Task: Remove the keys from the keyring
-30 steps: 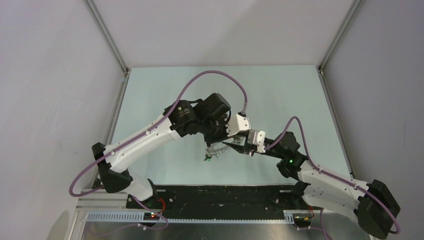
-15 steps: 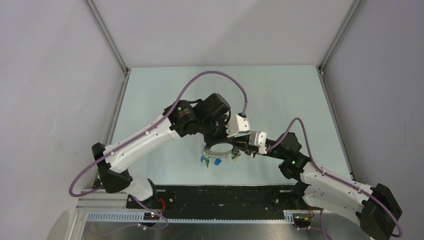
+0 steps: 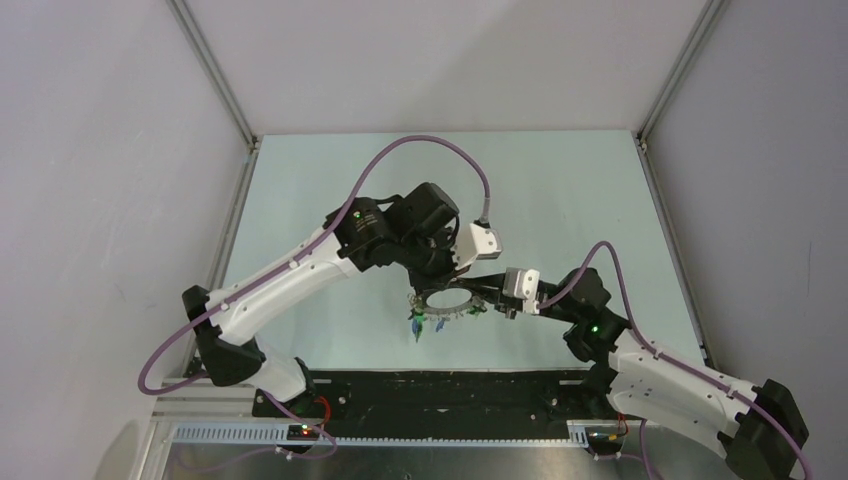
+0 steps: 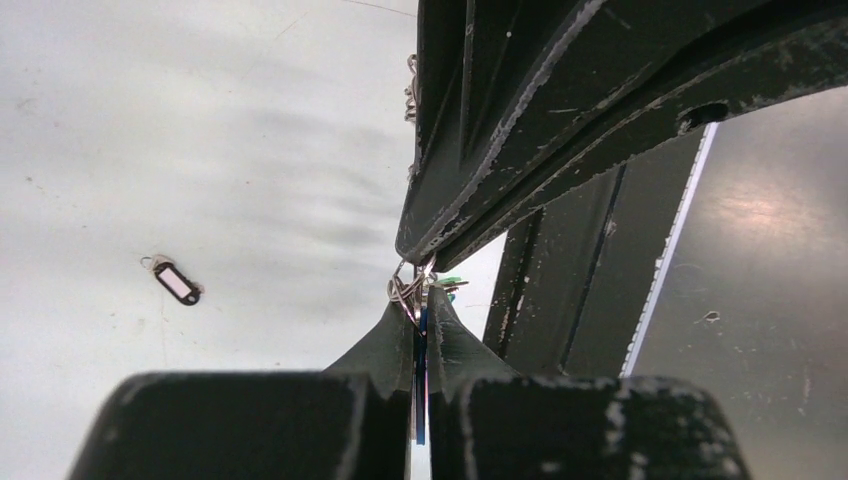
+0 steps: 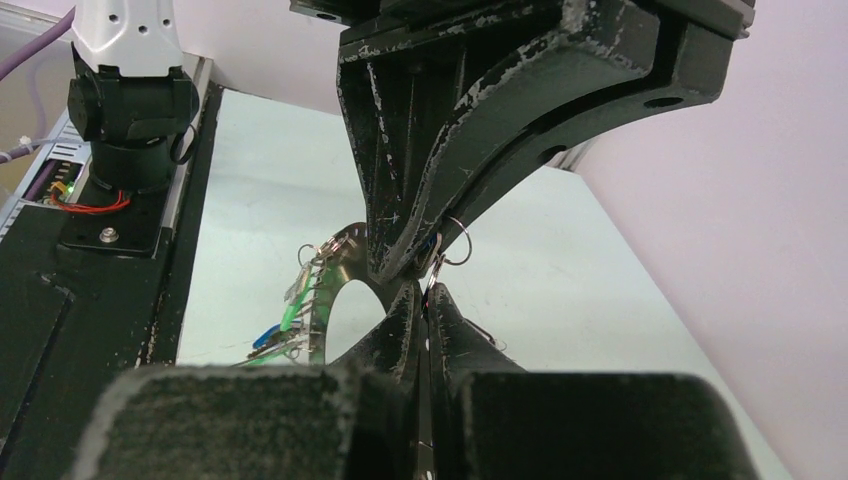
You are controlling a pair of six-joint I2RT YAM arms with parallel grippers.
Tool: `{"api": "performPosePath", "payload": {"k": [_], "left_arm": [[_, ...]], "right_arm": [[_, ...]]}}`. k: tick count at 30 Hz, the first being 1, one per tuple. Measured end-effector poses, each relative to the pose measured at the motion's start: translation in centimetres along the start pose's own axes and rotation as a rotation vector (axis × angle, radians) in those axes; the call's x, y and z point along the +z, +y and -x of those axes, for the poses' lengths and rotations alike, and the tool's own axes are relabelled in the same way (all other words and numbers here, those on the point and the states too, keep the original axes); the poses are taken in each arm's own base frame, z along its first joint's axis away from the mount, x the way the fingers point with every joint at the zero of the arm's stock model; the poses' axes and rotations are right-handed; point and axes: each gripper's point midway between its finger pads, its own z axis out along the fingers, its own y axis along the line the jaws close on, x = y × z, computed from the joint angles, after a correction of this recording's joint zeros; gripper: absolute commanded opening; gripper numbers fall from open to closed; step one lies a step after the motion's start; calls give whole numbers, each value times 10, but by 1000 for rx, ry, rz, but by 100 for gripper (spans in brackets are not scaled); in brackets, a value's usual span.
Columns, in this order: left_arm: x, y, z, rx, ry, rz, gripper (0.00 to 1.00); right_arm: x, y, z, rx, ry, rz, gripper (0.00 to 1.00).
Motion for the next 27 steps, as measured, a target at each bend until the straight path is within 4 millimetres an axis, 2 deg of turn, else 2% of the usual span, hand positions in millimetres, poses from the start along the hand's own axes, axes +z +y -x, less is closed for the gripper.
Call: {"api": "performPosePath", "payload": {"k": [13,27], "left_arm": [[0,-8,9,-64,-52,-88,0],[5,-15,12,-125,-87,-214,0]], "right_arm": [[-8,0,10,-14,-15,-20,0],[-14,0,11,-12,-11,-46,0]]}}
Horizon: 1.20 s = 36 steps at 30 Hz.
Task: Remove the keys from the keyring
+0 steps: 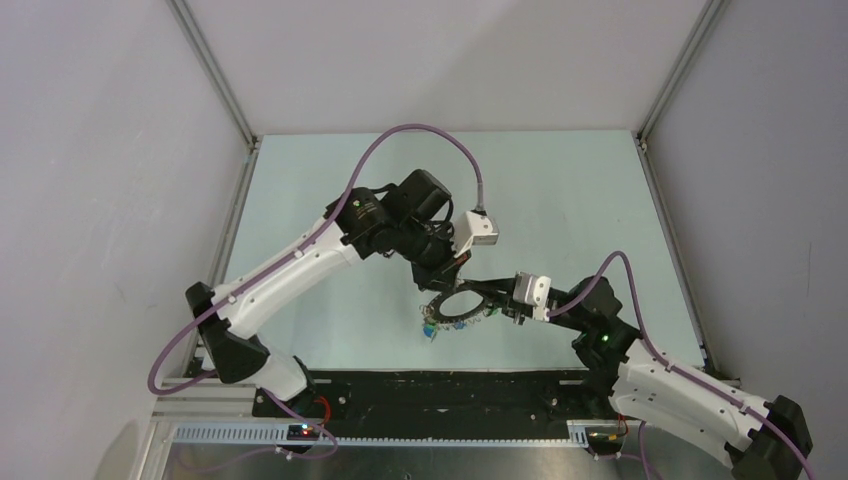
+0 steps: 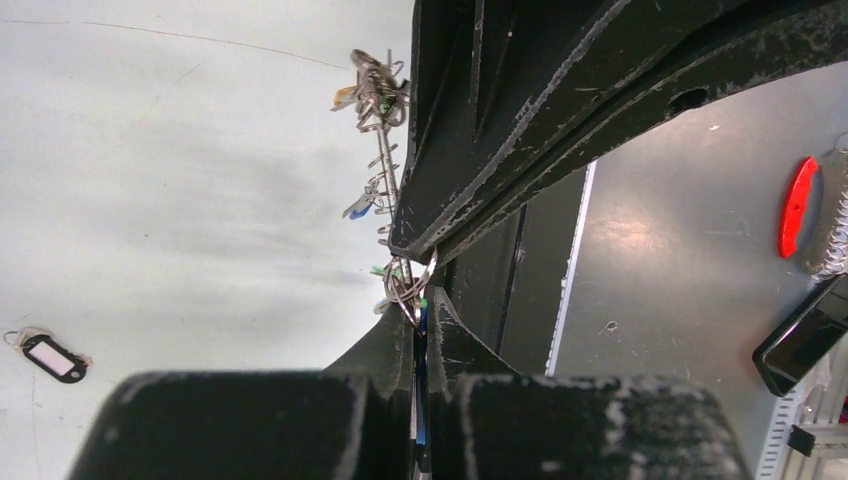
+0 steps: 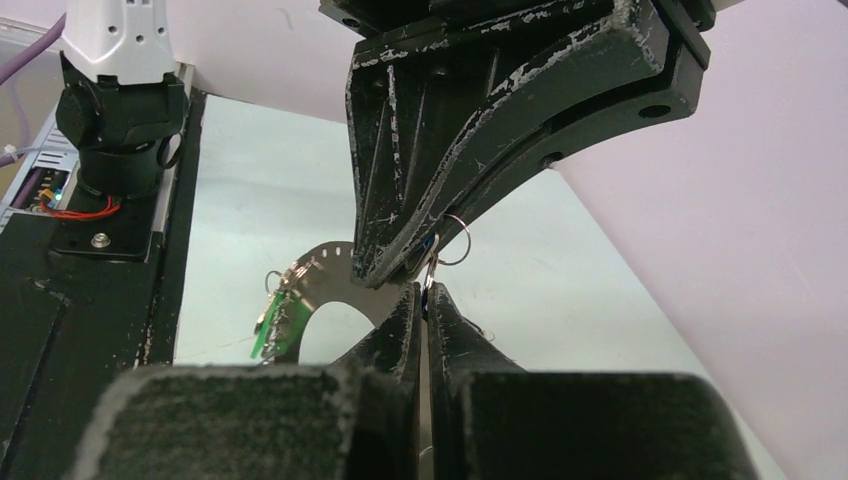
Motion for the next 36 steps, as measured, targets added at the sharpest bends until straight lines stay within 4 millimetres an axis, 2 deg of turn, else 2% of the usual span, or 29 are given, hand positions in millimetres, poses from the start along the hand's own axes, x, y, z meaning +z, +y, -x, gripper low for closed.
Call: {"api": "performPosePath", "payload": {"k": [9,18,22,29,36], "left_arm": [[5,1,-1,-36,-5,-53,0],[-3,0,10,-111,-78,-143,0],[0,0,13,-150,-91,-174,0],[10,4,10,-256,-79,-208,0],[13,20,8,-390,-61,-189,0]], "right_arm": [[-1,-6,-7,-10,28,-72,0],[-2,-15,2,-66,2,-139,0],[-5,-17,2,-73,-12,-172,0],[-5,-18,-11,-84,32,-205,0],[0,-23,-33,-134,104,-219,0]]}}
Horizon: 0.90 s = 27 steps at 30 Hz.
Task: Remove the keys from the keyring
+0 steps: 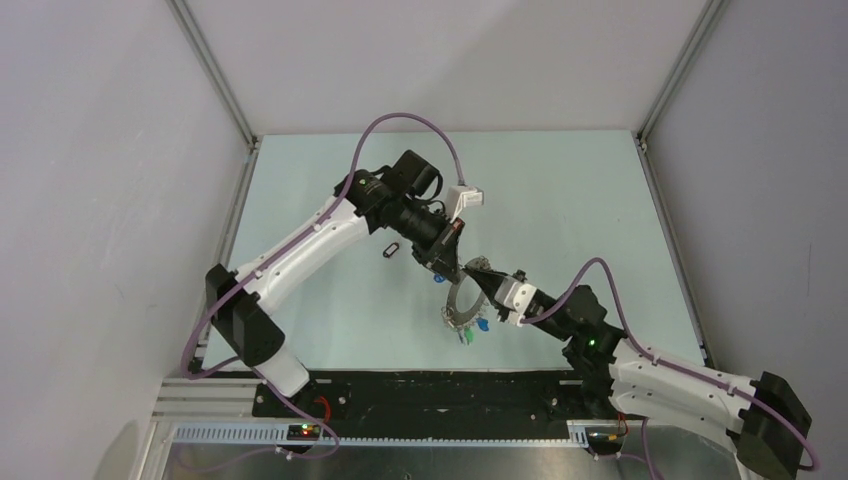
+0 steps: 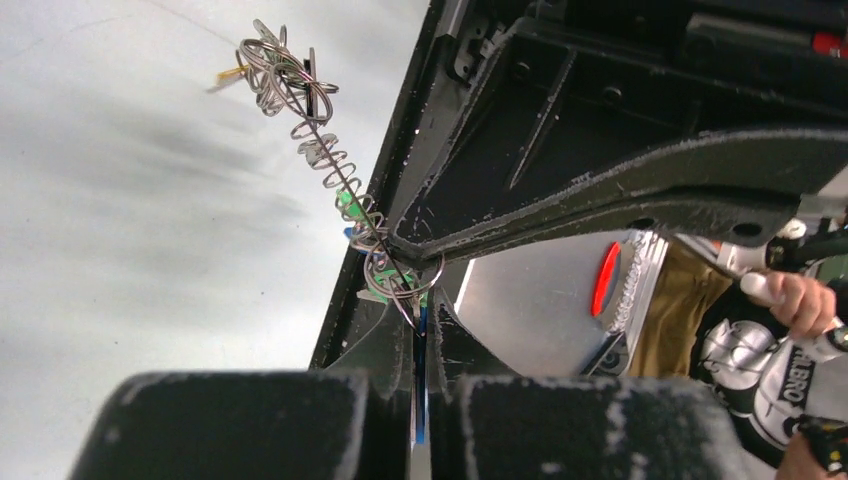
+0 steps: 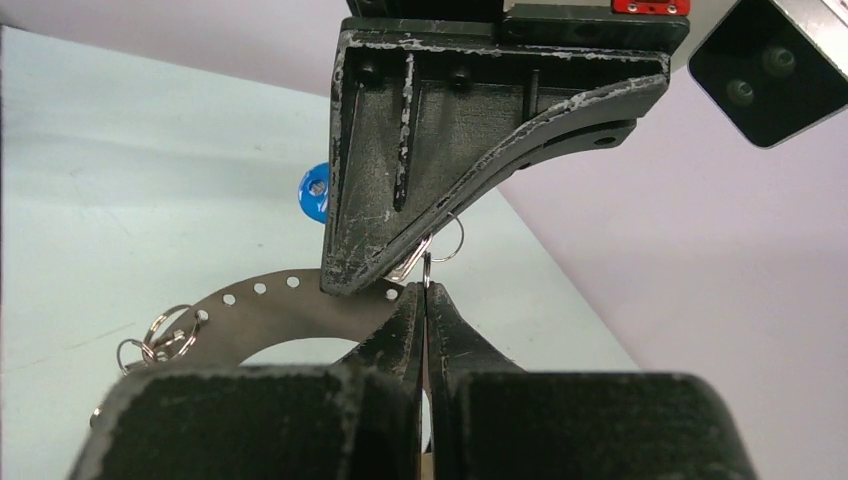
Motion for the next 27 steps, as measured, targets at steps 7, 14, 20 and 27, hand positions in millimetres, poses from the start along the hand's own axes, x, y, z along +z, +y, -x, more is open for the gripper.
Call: {"api": "performPosePath", "payload": {"k": [7,14,20,27], "left_arm": [[-6,21,1,-110,8,103,0],[-13,31,4,-101,18,231,1],[-24,39,8,-88,5,319,0],[-41,43,9,8,-11,393,0]], "right_arm": [[9,-2,-12,-65,32,-3,0],[15,-6,-14,-88,38,-9,1],[16,-8,-19,-75,59,-16,57],[9,-17,-27,9,67,-3,78]]}}
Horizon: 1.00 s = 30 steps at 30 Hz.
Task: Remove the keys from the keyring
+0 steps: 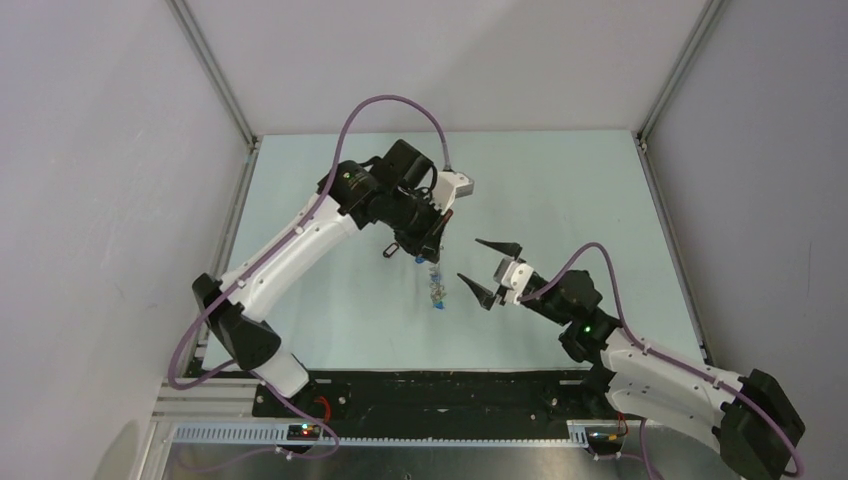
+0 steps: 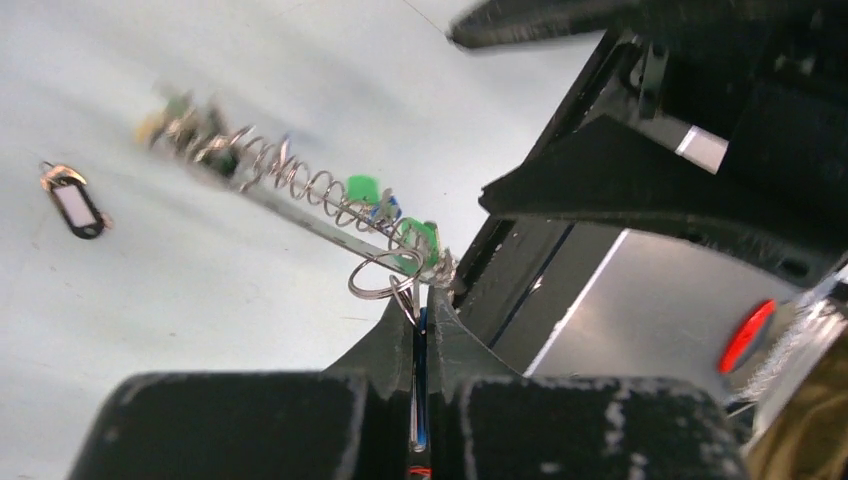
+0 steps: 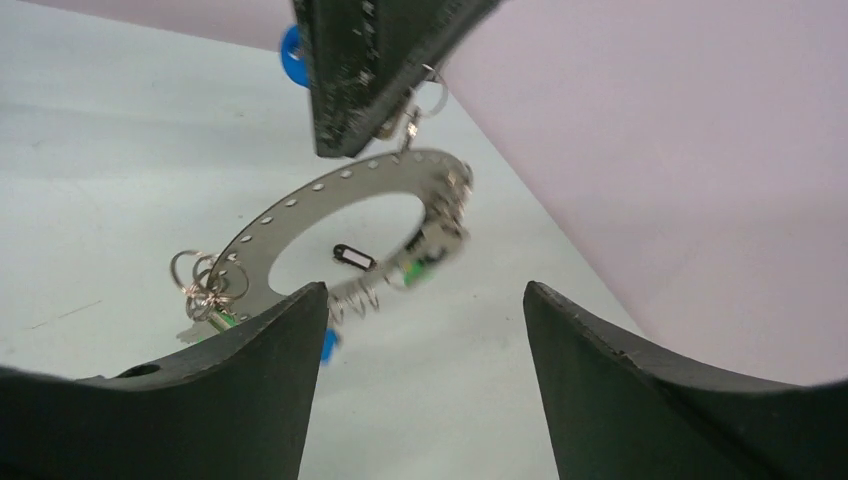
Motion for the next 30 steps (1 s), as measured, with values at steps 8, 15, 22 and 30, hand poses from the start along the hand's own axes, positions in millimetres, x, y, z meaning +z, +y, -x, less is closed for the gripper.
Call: {"api": "performPosePath", "payload": {"k": [8,15,22,30], "left_arm": [[-11,-14,-11,197,7,21,0],[-7,-10,-15,197,34,49,0],[-5,-11,-16,201,43,47,0],[-3,-15,-17,236,47,34,0]], "right_arm": [[-2,4,5,84,-5,92,83],[-1,18,18,170,-43,172,77],[-1,21,27,215,-73,192,62],[5,14,41,229,-126,166,52]]}}
